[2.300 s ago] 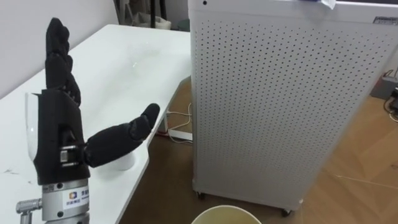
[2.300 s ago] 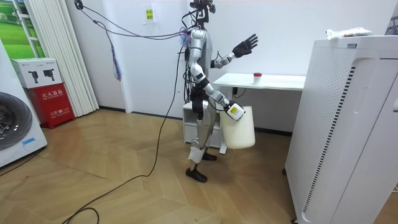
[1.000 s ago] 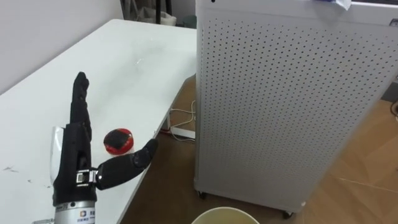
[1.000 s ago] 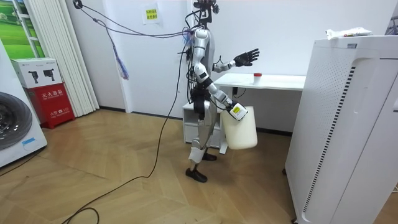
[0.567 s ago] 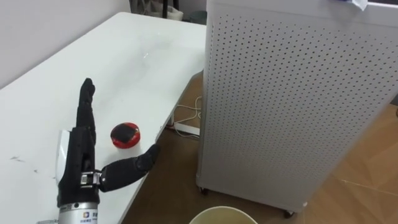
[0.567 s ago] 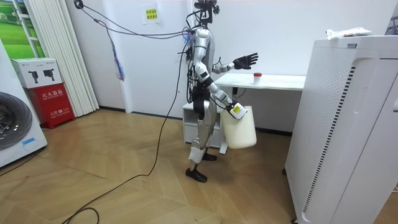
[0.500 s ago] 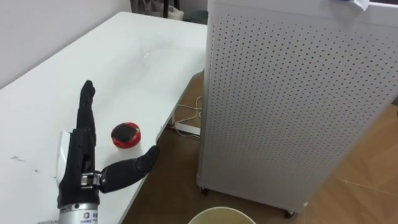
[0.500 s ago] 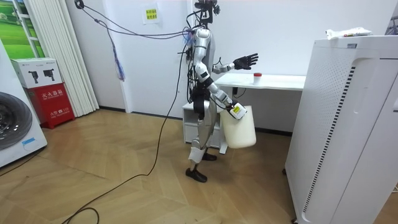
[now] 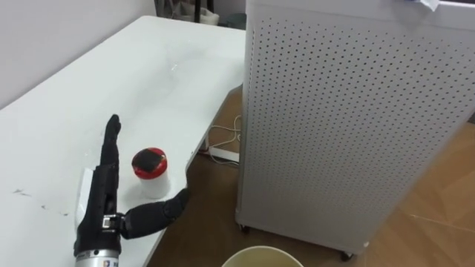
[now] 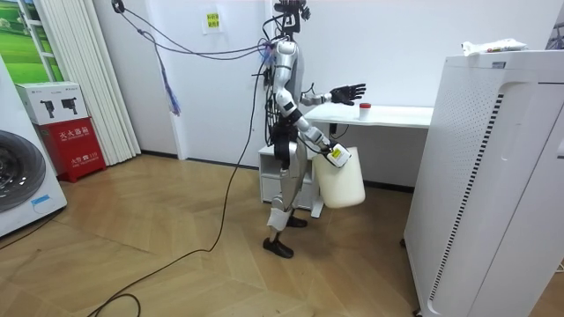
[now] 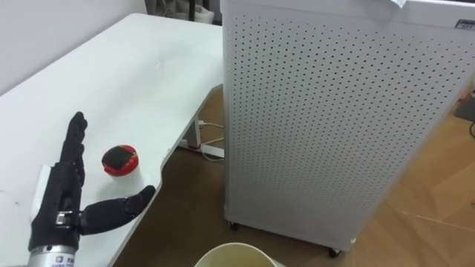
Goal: Pick garbage
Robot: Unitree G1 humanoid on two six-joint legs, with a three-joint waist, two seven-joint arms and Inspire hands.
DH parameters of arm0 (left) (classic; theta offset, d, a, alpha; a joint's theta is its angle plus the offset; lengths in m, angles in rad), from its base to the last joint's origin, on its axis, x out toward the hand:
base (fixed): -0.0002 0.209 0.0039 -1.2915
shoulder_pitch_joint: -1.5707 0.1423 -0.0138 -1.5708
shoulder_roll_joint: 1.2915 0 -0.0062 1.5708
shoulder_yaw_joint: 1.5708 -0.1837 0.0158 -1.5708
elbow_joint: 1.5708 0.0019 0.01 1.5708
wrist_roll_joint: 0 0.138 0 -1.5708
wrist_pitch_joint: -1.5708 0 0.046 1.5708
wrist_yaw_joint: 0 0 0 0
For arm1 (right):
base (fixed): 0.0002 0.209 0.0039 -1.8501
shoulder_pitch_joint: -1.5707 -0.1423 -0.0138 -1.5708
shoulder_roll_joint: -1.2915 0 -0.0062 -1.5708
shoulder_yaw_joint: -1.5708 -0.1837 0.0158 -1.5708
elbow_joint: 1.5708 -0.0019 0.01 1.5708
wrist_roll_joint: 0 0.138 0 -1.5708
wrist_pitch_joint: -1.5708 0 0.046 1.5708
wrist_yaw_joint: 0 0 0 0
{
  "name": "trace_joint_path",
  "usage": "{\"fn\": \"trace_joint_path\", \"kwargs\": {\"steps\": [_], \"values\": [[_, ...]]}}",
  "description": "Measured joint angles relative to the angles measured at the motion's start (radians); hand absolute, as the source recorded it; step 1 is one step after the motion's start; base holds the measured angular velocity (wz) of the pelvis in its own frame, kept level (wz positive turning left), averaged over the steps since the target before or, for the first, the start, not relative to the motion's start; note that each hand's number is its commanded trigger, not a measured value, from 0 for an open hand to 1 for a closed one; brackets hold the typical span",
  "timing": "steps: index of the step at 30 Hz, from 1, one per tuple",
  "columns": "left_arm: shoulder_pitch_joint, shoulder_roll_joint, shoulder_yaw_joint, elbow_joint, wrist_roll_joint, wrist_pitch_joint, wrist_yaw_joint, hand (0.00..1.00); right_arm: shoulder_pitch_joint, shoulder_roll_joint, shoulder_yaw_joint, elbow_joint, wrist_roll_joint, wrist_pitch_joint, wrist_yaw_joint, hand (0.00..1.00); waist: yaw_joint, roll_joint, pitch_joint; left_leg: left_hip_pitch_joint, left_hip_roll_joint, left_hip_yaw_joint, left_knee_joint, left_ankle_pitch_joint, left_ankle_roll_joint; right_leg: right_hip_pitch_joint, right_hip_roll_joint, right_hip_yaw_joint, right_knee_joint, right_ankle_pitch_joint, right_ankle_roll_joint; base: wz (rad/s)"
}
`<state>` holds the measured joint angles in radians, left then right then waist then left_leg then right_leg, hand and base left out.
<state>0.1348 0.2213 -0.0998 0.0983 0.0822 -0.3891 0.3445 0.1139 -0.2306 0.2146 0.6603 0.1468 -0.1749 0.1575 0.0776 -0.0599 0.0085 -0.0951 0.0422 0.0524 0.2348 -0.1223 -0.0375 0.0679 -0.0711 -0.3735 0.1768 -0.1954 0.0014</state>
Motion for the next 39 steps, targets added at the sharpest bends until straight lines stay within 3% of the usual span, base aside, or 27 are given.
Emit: {"fn": "trace_joint_path", "kwargs": {"steps": [21, 30, 39], "values": [[-0.001, -0.013, -0.001, 0.116, -0.014, 0.014, 0.031, 0.0, 0.005, -0.001, 0.0, -0.009, 0.001, 0.002, 0.018, 1.0, -0.023, -0.002, 0.0008, 0.004, -0.001, 0.001, 0.0, -0.001, 0.001, 0.003, 0.002, 0.022, -0.004, 0.0, 0.001, 0.0], [-0.001, -0.013, -0.001, 0.12, -0.052, 0.014, 0.046, 0.0, 0.005, -0.001, 0.0, -0.009, 0.0, 0.002, 0.026, 1.0, -0.022, -0.004, 0.0068, 0.004, -0.001, 0.001, 0.001, -0.002, 0.003, 0.001, 0.004, 0.049, -0.003, 0.0, 0.001, 0.0], [-0.026, -0.036, 0.0, 0.161, -0.061, 0.014, 0.046, 0.0, 0.005, 0.0, 0.0, -0.009, 0.0, 0.002, 0.028, 1.0, -0.023, -0.001, 0.0099, 0.004, -0.002, 0.002, 0.0, -0.002, 0.003, 0.001, 0.003, 0.052, -0.007, 0.0, 0.001, 0.0]]}}
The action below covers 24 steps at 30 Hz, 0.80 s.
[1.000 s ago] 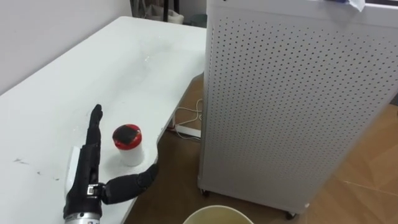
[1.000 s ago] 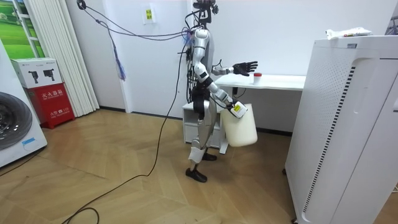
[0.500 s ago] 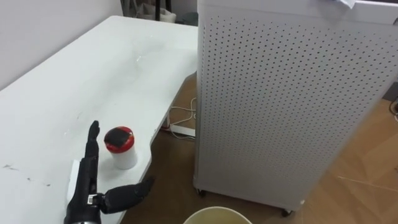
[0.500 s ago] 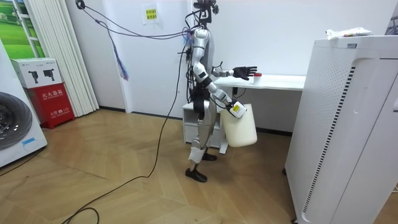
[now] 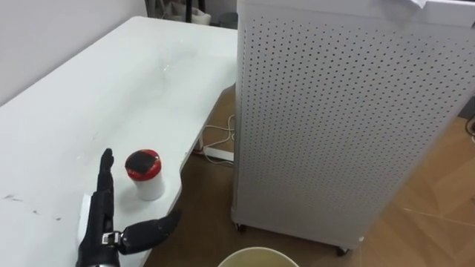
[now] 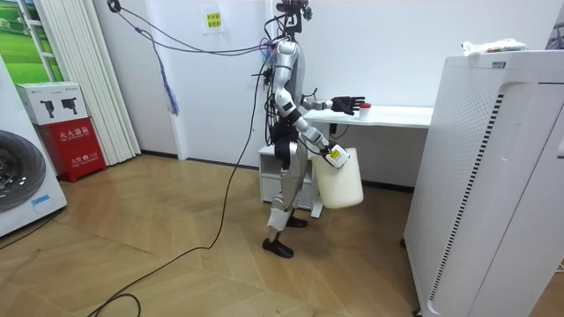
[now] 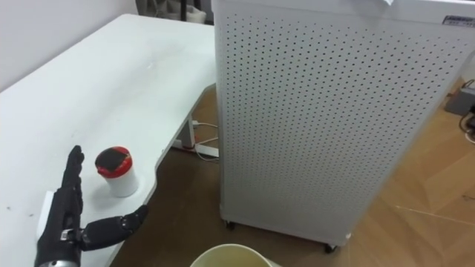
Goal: Pick garbage
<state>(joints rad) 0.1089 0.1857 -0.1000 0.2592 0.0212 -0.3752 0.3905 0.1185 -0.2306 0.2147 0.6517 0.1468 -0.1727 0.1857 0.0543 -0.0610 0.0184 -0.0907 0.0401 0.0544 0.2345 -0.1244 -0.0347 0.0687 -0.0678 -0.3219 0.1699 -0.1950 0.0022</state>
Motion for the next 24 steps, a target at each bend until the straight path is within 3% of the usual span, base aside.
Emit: {"fn": "trace_joint_path", "kwargs": {"steps": [7, 17, 24], "values": [[-0.001, 0.0, 0.001, 0.002, -0.086, 0.0, 0.031, 0.0, 0.001, 0.001, 0.0, 0.001, 0.001, 0.0, 0.0, 1.0, -0.023, 0.001, 0.0026, 0.015, 0.0, 0.001, -0.002, 0.0, 0.0, 0.014, -0.001, 0.003, 0.001, 0.0, 0.0, 0.0], [-0.004, 0.0, 0.002, 0.002, -0.088, 0.0, 0.037, 0.0, 0.002, 0.002, 0.0, 0.001, 0.0, 0.0, 0.003, 1.0, -0.022, 0.004, 0.0007, 0.016, 0.0, 0.001, -0.001, 0.0, 0.0, 0.002, 0.004, 0.029, 0.003, 0.0, 0.0, -0.01], [-0.048, 0.0, 0.002, 0.002, -0.087, 0.0, 0.04, 0.0, 0.002, 0.02, 0.0, 0.005, -0.002, 0.0, 0.001, 1.0, -0.022, 0.009, -0.0021, 0.02, 0.001, 0.017, -0.001, 0.0, 0.0, 0.002, 0.002, 0.045, 0.008, 0.0, 0.0, -0.07]]}}
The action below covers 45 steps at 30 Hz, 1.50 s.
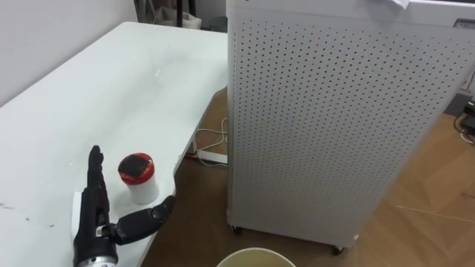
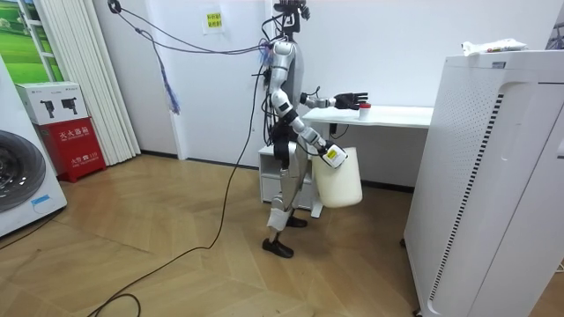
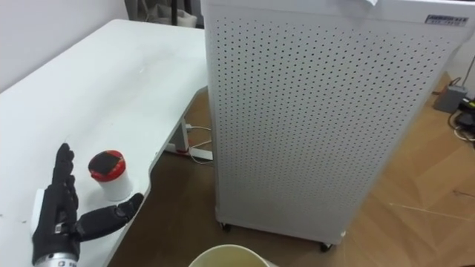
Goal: Pick garbage
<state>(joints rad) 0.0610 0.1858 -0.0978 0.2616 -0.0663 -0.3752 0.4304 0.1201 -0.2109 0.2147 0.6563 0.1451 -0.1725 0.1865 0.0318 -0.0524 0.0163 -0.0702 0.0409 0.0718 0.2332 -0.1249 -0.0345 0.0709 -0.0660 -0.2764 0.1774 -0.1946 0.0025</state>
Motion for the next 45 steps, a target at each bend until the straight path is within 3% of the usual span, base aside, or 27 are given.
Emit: {"fn": "trace_joint_path", "kwargs": {"steps": [7, 21, 29, 35, 36, 37, 38, 39, 45], "values": [[-0.005, 0.0, -0.002, 0.005, 0.0, 0.003, 0.004, 0.0, 0.001, 0.002, -0.001, 0.001, -0.028, 0.024, 0.0, 1.0, -0.007, 0.001, 0.0008, 0.011, 0.001, 0.006, -0.003, -0.001, 0.001, 0.001, -0.001, 0.009, 0.011, 0.0, 0.0, -0.04], [-0.007, 0.0, -0.001, 0.013, -0.008, 0.007, 0.002, 0.0, 0.0, 0.009, -0.001, -0.002, -0.035, 0.025, -0.002, 1.0, -0.024, 0.007, 0.0007, 0.011, -0.001, 0.007, 0.0, -0.004, 0.006, -0.005, 0.0, 0.026, 0.008, 0.002, 0.003, 0.0], [-0.022, 0.0, -0.001, 0.035, -0.008, 0.028, 0.005, 0.0, 0.0, 0.009, -0.001, -0.002, -0.038, 0.043, -0.023, 1.0, -0.027, 0.006, 0.0001, 0.012, -0.001, 0.008, 0.0, -0.004, 0.006, -0.005, 0.0, 0.027, 0.008, 0.002, 0.003, 0.0], [-0.027, 0.0, -0.002, 0.072, -0.021, 0.052, 0.023, 0.0, 0.0, 0.005, 0.0, -0.002, -0.04, 0.067, -0.023, 1.0, -0.026, 0.004, -0.007, 0.015, -0.001, 0.007, 0.0, -0.004, 0.006, -0.004, 0.0, 0.029, 0.009, 0.002, 0.003, 0.0], [-0.027, 0.0, -0.003, 0.078, -0.026, 0.064, 0.025, 0.16, 0.0, 0.005, 0.0, -0.002, -0.04, 0.067, -0.023, 1.0, -0.026, 0.003, -0.0078, 0.016, -0.001, 0.007, 0.001, -0.004, 0.006, -0.003, 0.0, 0.029, 0.01, 0.002, 0.003, 0.0], [-0.027, 0.0, -0.004, 0.078, -0.042, 0.07, 0.025, 0.56, 0.0, 0.003, 0.0, -0.002, -0.039, 0.067, -0.023, 1.0, -0.026, 0.003, -0.0079, 0.016, -0.001, 0.007, 0.001, -0.004, 0.006, -0.003, 0.0, 0.03, 0.01, 0.002, 0.003, 0.0], [-0.027, 0.0, -0.004, 0.079, -0.043, 0.071, 0.026, 0.84, 0.0, 0.002, 0.0, -0.002, -0.039, 0.068, -0.023, 1.0, -0.026, 0.003, -0.0079, 0.016, -0.001, 0.007, 0.0, -0.004, 0.006, -0.003, 0.0, 0.03, 0.01, 0.002, 0.003, 0.0], [-0.027, 0.0, -0.004, 0.081, -0.043, 0.071, 0.029, 1.0, 0.0, 0.001, 0.0, -0.003, -0.039, 0.069, -0.023, 1.0, -0.025, 0.003, -0.0079, 0.019, -0.001, 0.008, -0.001, -0.004, 0.006, -0.002, 0.0, 0.031, 0.01, 0.002, 0.003, 0.0], [-0.028, 0.0, -0.004, 0.133, -0.062, 0.078, 0.047, 1.0, 0.0, 0.002, 0.0, -0.006, -0.037, 0.078, -0.028, 1.0, -0.024, 0.006, -0.0077, 0.03, -0.001, 0.009, -0.01, -0.004, 0.006, 0.003, 0.0, 0.038, 0.01, 0.002, 0.003, -0.03]]}}
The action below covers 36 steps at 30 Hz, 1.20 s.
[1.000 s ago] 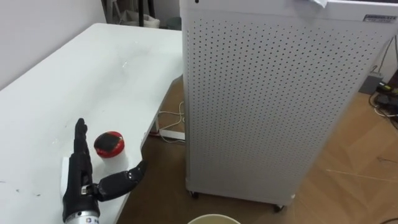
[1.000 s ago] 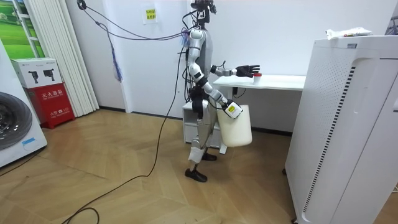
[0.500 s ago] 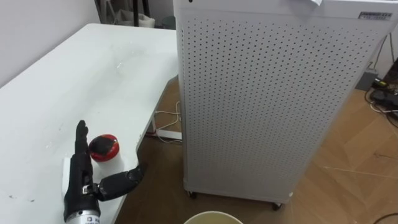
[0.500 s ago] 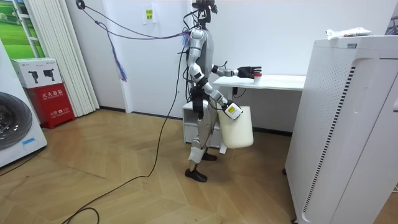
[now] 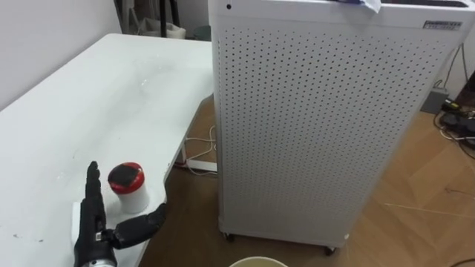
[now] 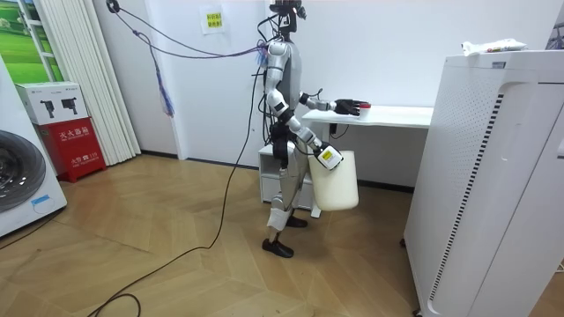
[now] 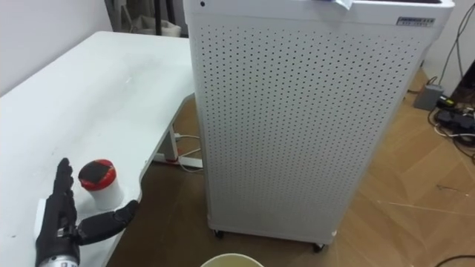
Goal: Pick garbage
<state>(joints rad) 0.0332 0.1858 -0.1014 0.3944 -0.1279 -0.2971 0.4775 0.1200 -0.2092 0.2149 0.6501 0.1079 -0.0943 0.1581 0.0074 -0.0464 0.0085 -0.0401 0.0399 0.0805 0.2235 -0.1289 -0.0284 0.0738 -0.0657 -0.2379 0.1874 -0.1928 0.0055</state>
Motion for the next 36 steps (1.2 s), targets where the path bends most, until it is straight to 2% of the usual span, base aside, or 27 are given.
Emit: {"fn": "trace_joint_path", "kwargs": {"steps": [5, 10, 17, 20, 27, 36], "values": [[-0.003, -0.001, 0.001, 0.012, 0.0, 0.002, 0.021, 1.0, 0.0, 0.0, 0.0, 0.0, 0.0, 0.0, -0.006, 1.0, 0.0, 0.003, 0.0021, 0.0, 0.0, 0.0, -0.003, 0.0, 0.0, -0.002, 0.0, 0.001, -0.001, 0.0, 0.0, 0.0], [-0.006, -0.001, 0.001, 0.012, 0.0, 0.007, 0.025, 1.0, 0.001, -0.001, -0.001, 0.0, -0.001, 0.0, -0.006, 1.0, -0.005, 0.014, 0.0091, -0.001, 0.0, 0.001, -0.003, 0.0, 0.0, -0.003, 0.0, 0.0, -0.002, 0.0, 0.0, 0.0], [-0.018, -0.001, 0.0, 0.02, -0.017, 0.007, 0.042, 1.0, 0.001, -0.003, -0.001, -0.002, -0.001, 0.0, -0.005, 1.0, -0.008, 0.013, 0.0077, -0.001, -0.001, 0.004, -0.004, 0.0, 0.0, -0.002, -0.002, -0.002, -0.002, 0.0, 0.0, 0.0], [-0.02, -0.001, 0.001, 0.02, -0.041, 0.007, 0.049, 1.0, 0.001, -0.003, -0.001, -0.018, -0.001, 0.0, -0.004, 1.0, -0.013, 0.01, 0.006, -0.002, -0.001, 0.004, -0.004, 0.0, 0.0, -0.003, -0.001, -0.001, -0.002, 0.0, 0.0, 0.0], [-0.023, -0.004, 0.001, 0.02, -0.04, 0.009, 0.054, 1.0, 0.001, 0.0, -0.001, -0.034, -0.001, 0.0, -0.005, 1.0, -0.03, -0.013, -0.0052, -0.002, -0.001, 0.005, 0.0, 0.0, 0.0, -0.002, -0.001, -0.001, -0.001, 0.0, 0.0, 0.0], [-0.07, -0.01, 0.002, 0.028, -0.058, 0.016, 0.004, 1.0, 0.001, 0.003, -0.001, -0.034, -0.001, 0.001, -0.005, 1.0, -0.027, -0.028, 0.0044, -0.001, 0.0, 0.01, -0.001, 0.0, 0.0, -0.004, -0.002, 0.004, 0.0, 0.0, 0.0, -0.01]]}}
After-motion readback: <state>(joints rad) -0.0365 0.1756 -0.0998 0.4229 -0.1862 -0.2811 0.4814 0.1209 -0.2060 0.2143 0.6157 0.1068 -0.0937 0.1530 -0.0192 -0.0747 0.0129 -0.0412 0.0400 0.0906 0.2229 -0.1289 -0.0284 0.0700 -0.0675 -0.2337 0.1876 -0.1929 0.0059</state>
